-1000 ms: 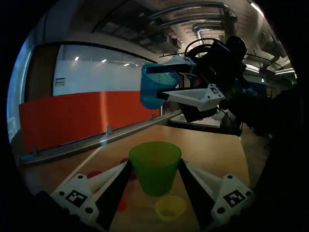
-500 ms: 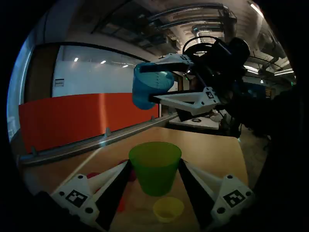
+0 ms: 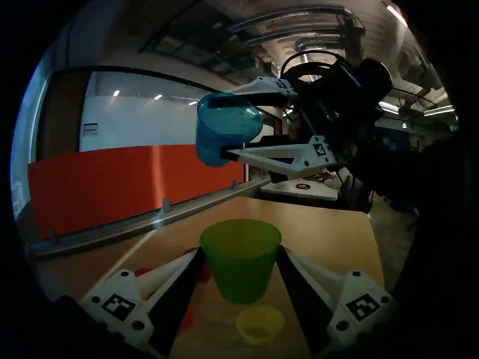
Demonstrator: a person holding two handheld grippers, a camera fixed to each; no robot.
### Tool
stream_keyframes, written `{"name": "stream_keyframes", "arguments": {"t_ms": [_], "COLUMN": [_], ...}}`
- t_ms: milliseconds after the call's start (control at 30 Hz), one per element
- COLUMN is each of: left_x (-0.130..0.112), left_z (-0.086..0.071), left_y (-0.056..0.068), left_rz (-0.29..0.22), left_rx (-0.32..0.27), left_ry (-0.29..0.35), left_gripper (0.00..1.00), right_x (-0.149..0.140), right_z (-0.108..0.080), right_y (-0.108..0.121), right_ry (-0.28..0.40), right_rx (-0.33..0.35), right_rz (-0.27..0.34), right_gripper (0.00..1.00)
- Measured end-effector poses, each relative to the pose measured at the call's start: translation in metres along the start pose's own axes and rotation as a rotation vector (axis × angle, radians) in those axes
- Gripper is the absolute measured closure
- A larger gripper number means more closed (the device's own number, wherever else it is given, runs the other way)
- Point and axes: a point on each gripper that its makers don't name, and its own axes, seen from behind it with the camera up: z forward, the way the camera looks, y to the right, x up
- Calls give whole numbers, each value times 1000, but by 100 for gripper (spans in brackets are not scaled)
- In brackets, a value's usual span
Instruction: Pour water
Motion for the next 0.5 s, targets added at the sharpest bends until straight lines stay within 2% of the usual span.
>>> {"name": "stream_keyframes", "arguments": {"t_ms": [500], "left_x": [-1], "left_z": [-1], "left_y": [-1], "left_rz": [1], "left_rx": [1], "left_ry": [2], "left_gripper": [14], "right_x": [8], "right_z": [7], "right_y": [2], "right_ry": [3], "right_rx": [-4], "right_rz": [-83], "right_gripper": [9]}}
